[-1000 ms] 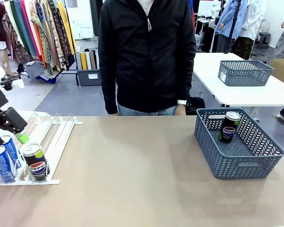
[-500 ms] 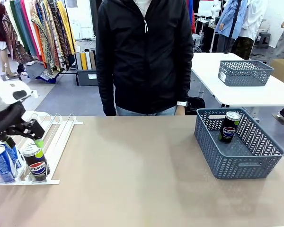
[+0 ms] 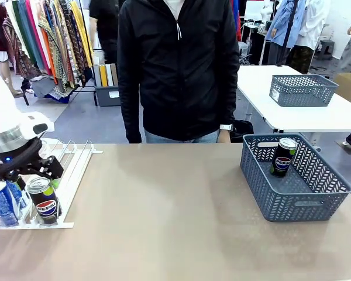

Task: Retrieve and store the cans from the dispenser.
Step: Pick up the last remaining can from one row of the Automatic Can Dispenser and place it in the middle of the table.

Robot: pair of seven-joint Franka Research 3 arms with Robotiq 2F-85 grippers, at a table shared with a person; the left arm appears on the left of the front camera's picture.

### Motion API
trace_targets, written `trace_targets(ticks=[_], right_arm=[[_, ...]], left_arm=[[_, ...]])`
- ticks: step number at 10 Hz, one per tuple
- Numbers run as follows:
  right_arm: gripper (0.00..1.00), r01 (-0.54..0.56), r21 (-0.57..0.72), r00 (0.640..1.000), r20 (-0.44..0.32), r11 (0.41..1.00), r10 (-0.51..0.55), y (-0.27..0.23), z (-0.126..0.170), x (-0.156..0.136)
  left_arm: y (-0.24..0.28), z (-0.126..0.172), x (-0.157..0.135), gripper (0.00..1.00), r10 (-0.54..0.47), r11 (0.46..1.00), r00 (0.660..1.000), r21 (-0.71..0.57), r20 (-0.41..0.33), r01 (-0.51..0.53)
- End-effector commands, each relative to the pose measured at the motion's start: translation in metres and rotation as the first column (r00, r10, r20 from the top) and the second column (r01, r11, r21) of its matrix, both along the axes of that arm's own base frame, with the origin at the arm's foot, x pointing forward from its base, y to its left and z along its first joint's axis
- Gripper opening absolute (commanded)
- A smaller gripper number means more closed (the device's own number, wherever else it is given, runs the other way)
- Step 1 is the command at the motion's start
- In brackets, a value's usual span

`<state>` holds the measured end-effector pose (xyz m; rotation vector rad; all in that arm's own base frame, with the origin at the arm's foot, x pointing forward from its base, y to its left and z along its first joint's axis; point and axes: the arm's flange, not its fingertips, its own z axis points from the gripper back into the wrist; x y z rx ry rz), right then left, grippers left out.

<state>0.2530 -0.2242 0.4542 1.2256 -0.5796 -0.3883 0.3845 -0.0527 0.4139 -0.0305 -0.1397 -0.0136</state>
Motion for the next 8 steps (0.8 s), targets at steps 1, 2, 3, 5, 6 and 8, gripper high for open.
trace_targets(ticks=[1, 2, 3, 5, 6, 8], right_arm=[[1.00, 0.002, 0.017, 1.000, 0.009, 1.000, -0.002, 0.0000, 0.0030, 0.0000], [1.00, 0.002, 0.017, 1.000, 0.009, 1.000, -0.002, 0.0000, 0.0030, 0.0000], [1.00, 0.002, 0.017, 1.000, 0.009, 1.000, -0.002, 0.0000, 0.0030, 0.0000], [1.00, 0.002, 0.017, 1.000, 0.009, 1.000, -0.002, 0.0000, 0.0030, 0.0000], [1.00, 0.002, 0.017, 1.000, 0.009, 1.000, -0.002, 0.0000, 0.0030, 0.0000], [1.00, 0.002, 0.017, 1.000, 0.009, 1.000, -0.002, 0.0000, 0.0030, 0.0000]], left_arm=[[-0.0037, -0.0107, -0.0046, 1.00, 0.010, 1.000, 1.000, 0.024, -0.004, -0.010], [-0.0050, -0.0113, -0.0059, 1.00, 0.000, 1.000, 1.000, 0.023, -0.011, 0.000], [-0.0055, -0.0125, -0.0059, 1.00, -0.004, 1.000, 1.000, 0.027, -0.015, 0.005], [-0.0065, -0.0136, -0.0061, 1.00, -0.013, 1.000, 1.000, 0.024, -0.026, 0.014], [-0.0071, -0.0145, -0.0054, 1.00, -0.013, 1.000, 0.999, 0.023, -0.036, 0.013], [-0.0067, -0.0161, -0.0047, 0.44, -0.010, 0.999, 0.999, 0.037, -0.049, 0.012]])
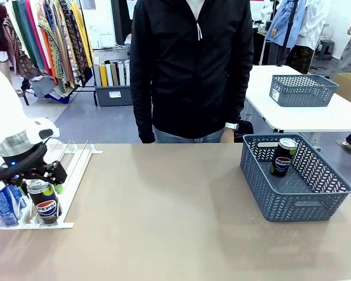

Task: Retrieve and store the cans from the dispenser.
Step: Pick up the last remaining can from one row of the Automatic Can Dispenser and place it in the middle of the table.

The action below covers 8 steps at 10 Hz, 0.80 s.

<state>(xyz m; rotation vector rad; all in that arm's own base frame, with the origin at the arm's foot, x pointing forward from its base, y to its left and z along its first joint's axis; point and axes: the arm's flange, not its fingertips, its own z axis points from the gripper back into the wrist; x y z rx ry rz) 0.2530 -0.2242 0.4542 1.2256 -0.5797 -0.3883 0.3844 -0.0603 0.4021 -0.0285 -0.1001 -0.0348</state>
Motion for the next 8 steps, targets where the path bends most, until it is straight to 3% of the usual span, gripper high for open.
trace_targets(ticks=[1, 7, 8], right_arm=[[1.00, 0.002, 0.017, 1.000, 0.009, 1.000, -0.002, 0.000, 0.003, 0.000], [1.00, 0.002, 0.017, 1.000, 0.009, 1.000, -0.002, 0.000, 0.003, 0.000], [1.00, 0.002, 0.017, 1.000, 0.009, 1.000, -0.002, 0.000, 0.003, 0.000]], left_arm=[[0.001, -0.004, -0.005, 0.00, 0.012, 0.999, 1.000, 0.034, -0.017, -0.012], [0.002, 0.000, -0.006, 0.00, 0.008, 1.000, 1.000, 0.027, -0.007, -0.008], [0.003, 0.019, -0.008, 0.00, 0.010, 0.999, 1.000, 0.035, 0.028, -0.011]])
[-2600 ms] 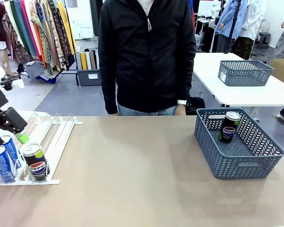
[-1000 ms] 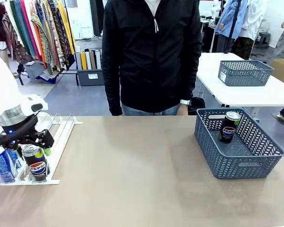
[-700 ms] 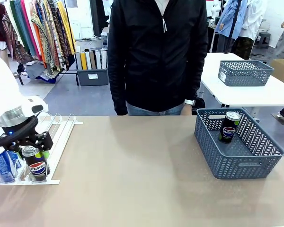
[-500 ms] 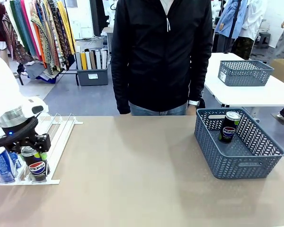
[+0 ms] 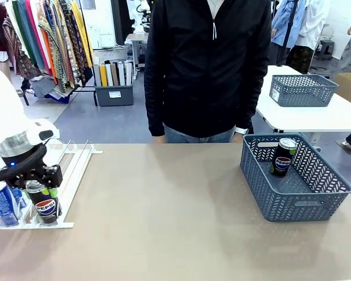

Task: Retrieve and store the cans from the dispenser.
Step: Pick up the last remaining can from one row of the Automatic Can Dispenser and place it in the middle of the table.

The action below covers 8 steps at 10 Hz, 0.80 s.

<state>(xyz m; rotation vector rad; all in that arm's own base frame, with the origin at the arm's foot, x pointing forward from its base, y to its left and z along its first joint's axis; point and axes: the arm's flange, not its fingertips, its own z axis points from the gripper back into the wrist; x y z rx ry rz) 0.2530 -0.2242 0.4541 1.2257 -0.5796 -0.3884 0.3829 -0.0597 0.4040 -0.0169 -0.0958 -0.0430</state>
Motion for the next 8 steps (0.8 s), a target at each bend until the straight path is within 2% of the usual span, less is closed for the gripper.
trace_targets(ticks=[1, 4, 6, 7, 8], right_arm=[[1.00, 0.002, 0.017, 1.000, 0.009, 1.000, -0.002, 0.000, 0.003, 0.000], [1.00, 0.002, 0.017, 1.000, 0.009, 1.000, -0.002, 0.000, 0.003, 0.000], [1.00, 0.002, 0.017, 1.000, 0.009, 1.000, -0.002, 0.000, 0.003, 0.000], [1.00, 0.002, 0.017, 1.000, 0.009, 1.000, -0.002, 0.000, 0.003, 0.000], [1.00, 0.002, 0.017, 1.000, 0.009, 1.000, -0.002, 0.000, 0.003, 0.000]], left_arm=[[0.005, 0.047, -0.009, 0.00, 0.011, 0.999, 0.997, 0.030, 0.074, -0.013], [0.010, 0.161, -0.029, 0.00, -0.073, 0.997, 0.989, 0.004, 0.128, 0.073], [0.011, 0.198, -0.046, 0.00, -0.110, 0.994, 0.979, 0.019, 0.170, 0.109], [0.014, 0.207, -0.055, 0.00, -0.097, 0.995, 0.971, -0.012, 0.217, 0.102], [0.019, 0.207, -0.061, 0.00, -0.075, 0.994, 0.974, -0.064, 0.215, 0.090]])
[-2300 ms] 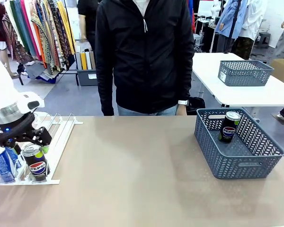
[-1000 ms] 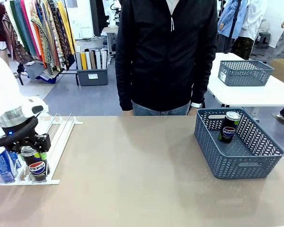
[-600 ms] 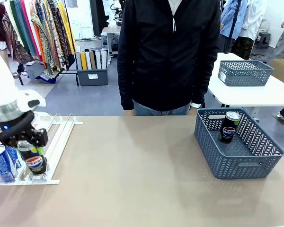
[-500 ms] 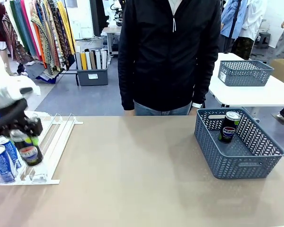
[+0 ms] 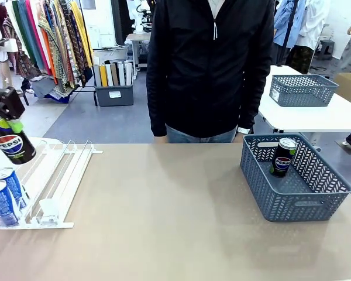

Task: Retrieve and store the cans from the dispenser.
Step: Pick up the last remaining can from one row of the Automatic Can Dispenser and place it in the middle of the table.

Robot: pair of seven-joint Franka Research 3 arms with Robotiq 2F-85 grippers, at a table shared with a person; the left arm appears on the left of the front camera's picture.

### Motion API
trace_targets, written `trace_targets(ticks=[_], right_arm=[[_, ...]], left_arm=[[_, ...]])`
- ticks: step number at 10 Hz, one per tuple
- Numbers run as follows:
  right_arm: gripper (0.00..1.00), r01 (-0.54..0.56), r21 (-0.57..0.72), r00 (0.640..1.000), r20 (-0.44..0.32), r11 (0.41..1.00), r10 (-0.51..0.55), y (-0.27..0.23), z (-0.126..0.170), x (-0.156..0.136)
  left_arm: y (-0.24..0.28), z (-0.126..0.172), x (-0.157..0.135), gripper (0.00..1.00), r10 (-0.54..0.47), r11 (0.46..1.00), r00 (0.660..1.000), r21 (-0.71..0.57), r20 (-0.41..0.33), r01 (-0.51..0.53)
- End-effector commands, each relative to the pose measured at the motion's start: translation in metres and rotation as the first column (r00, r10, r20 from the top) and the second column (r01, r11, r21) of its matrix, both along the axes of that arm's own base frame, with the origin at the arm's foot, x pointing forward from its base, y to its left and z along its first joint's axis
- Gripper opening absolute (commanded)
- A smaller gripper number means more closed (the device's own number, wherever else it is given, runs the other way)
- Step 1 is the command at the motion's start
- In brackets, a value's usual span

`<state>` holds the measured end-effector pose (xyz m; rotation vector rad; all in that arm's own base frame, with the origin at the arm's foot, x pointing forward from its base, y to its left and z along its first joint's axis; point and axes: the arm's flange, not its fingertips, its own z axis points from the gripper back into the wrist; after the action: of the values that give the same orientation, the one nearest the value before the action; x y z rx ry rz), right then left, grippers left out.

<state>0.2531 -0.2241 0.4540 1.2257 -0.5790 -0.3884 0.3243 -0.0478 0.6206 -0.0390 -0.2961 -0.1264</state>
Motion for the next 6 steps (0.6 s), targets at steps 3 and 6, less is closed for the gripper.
trace_targets(ticks=[3, 6], right_arm=[[1.00, 0.002, 0.016, 1.000, 0.009, 1.000, -0.002, 0.000, 0.003, 0.000], [1.00, 0.002, 0.016, 1.000, 0.009, 1.000, -0.002, 0.000, 0.003, 0.000]], left_arm=[[-0.004, -0.006, 0.004, 0.00, -0.004, 1.000, 1.000, 0.018, -0.015, 0.004], [-0.044, -0.009, 0.017, 0.00, -0.023, 0.996, 1.000, 0.081, -0.002, 0.023]])
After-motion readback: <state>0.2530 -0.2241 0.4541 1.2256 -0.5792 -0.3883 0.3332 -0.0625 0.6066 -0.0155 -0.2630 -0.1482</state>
